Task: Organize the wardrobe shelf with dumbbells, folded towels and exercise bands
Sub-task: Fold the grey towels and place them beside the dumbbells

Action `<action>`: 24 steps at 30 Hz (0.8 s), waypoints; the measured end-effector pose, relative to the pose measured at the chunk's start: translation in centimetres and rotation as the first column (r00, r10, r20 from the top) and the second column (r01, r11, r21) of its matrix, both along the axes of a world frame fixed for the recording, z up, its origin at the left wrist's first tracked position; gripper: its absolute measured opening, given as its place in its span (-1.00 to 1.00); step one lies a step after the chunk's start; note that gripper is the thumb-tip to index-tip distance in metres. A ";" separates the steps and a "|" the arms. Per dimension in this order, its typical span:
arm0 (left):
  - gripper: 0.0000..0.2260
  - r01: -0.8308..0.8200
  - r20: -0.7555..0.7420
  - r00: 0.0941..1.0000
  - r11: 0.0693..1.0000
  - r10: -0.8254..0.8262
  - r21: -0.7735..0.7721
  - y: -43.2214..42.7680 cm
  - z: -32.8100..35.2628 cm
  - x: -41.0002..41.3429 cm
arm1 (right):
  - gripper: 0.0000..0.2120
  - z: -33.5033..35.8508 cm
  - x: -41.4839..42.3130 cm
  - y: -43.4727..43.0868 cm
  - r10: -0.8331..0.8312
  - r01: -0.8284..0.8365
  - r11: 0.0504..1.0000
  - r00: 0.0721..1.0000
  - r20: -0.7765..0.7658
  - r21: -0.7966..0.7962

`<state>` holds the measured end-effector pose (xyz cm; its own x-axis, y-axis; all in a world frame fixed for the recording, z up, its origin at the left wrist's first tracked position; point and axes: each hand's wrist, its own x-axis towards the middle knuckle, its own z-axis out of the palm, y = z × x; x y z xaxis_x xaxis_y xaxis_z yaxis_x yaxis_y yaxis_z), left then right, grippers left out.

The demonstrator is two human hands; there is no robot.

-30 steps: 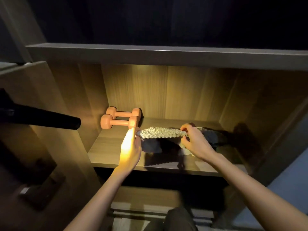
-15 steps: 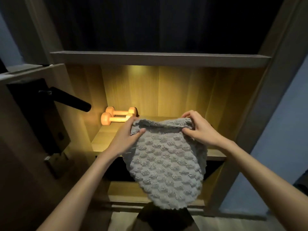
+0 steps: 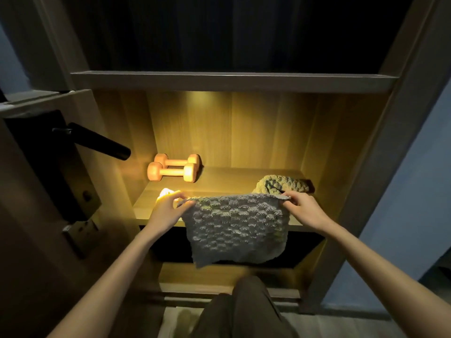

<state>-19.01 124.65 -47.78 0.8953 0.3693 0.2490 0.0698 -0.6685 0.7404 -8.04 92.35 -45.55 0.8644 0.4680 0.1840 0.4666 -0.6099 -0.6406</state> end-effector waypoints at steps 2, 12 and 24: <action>-0.79 -0.103 -0.034 0.993 0.986 0.109 0.134 -0.2 -0.3 1.3 | -0.85 -0.7 0.7 0.2 -0.049 0.052 0.998 0.995 -0.083 0.043; -0.83 -0.063 -0.206 0.976 0.816 -0.070 -0.574 -2.0 -2.5 11.8 | -0.66 -5.1 9.6 4.0 -0.039 0.472 0.811 0.635 -0.772 0.347; -0.91 -0.007 -0.193 0.965 0.713 -0.180 -0.701 -0.2 -7.0 21.5 | -0.58 -8.9 21.0 8.2 -0.091 0.555 0.751 0.623 -0.777 0.357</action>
